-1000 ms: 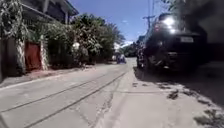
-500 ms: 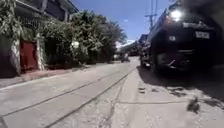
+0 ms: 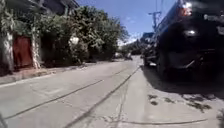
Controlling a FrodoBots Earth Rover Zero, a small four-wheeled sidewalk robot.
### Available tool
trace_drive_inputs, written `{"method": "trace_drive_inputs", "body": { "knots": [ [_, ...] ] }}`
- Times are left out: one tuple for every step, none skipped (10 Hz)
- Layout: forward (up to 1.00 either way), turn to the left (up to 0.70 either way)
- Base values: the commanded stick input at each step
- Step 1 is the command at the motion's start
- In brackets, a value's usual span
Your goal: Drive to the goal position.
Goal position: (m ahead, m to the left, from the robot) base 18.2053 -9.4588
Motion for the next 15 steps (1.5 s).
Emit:
{"method": "trace_drive_inputs", "body": {
  "knots": [
    [0.85, -0.34],
    [0.85, -0.34],
    [0.85, -0.26],
    [0.85, -0.18],
    [0.85, 0.02],
    [0.85, 0.02],
    [0.85, 0.05],
    [0.85, 0.06],
    [0.85, 0.02],
    [0.85, 0.04],
    [0.85, 0.02],
    [0.85, 0.0],
    [0.85, 0.0],
    [0.85, 0.0],
    [0.85, -0.04]
  ]
}}
